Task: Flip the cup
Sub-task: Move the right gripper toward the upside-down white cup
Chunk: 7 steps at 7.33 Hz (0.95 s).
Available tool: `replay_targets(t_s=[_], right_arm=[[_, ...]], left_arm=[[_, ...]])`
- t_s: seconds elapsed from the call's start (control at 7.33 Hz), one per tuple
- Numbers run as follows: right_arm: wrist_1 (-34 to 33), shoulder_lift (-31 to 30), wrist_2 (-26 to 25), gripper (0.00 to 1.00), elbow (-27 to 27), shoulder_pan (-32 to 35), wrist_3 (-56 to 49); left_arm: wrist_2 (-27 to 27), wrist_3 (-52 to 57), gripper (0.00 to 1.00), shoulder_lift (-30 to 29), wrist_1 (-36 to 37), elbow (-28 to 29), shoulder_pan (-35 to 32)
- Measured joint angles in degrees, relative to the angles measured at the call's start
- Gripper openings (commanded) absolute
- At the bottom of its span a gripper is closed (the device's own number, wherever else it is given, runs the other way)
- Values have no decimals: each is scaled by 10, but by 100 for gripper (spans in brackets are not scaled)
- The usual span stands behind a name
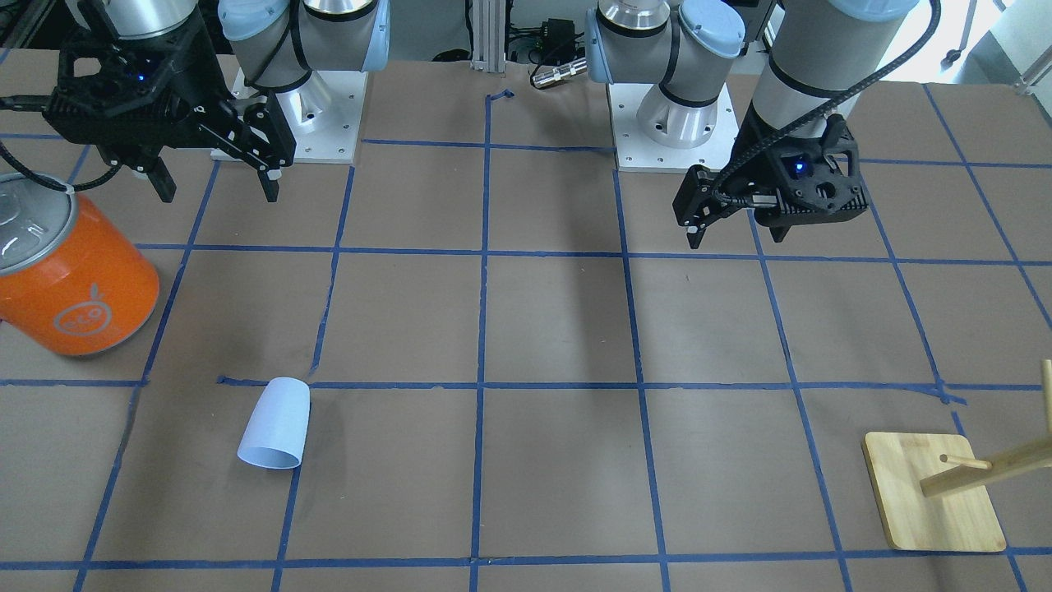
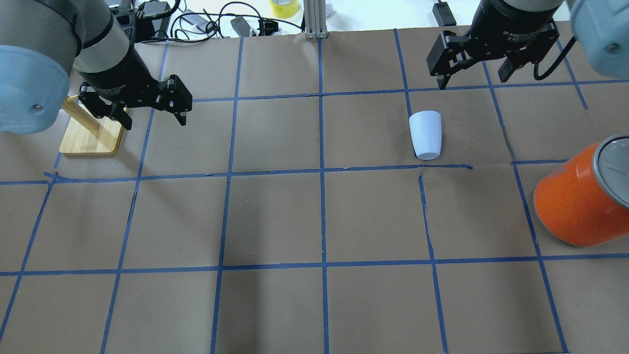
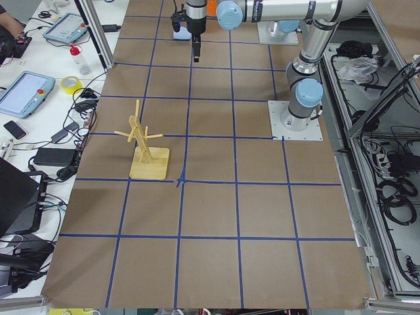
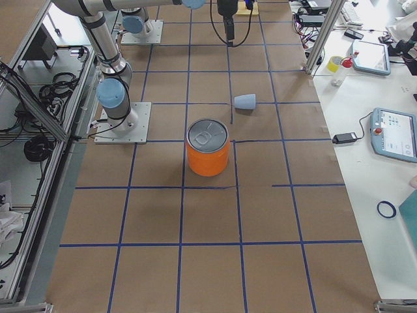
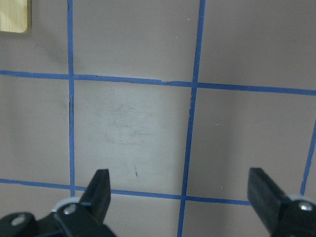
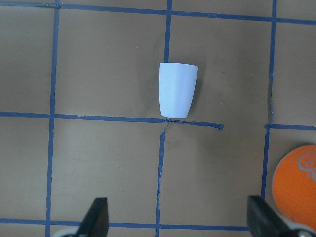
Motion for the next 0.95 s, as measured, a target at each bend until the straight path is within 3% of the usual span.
replay_targets(t_s=[0.68, 0.95], right_arm=[[-8, 9, -1, 100, 3, 0, 7], [-95, 91, -2, 100, 2, -11, 10]], left_arm=[[0, -1, 100, 0, 0, 0, -1], [0, -1, 100, 0, 0, 0, -1]])
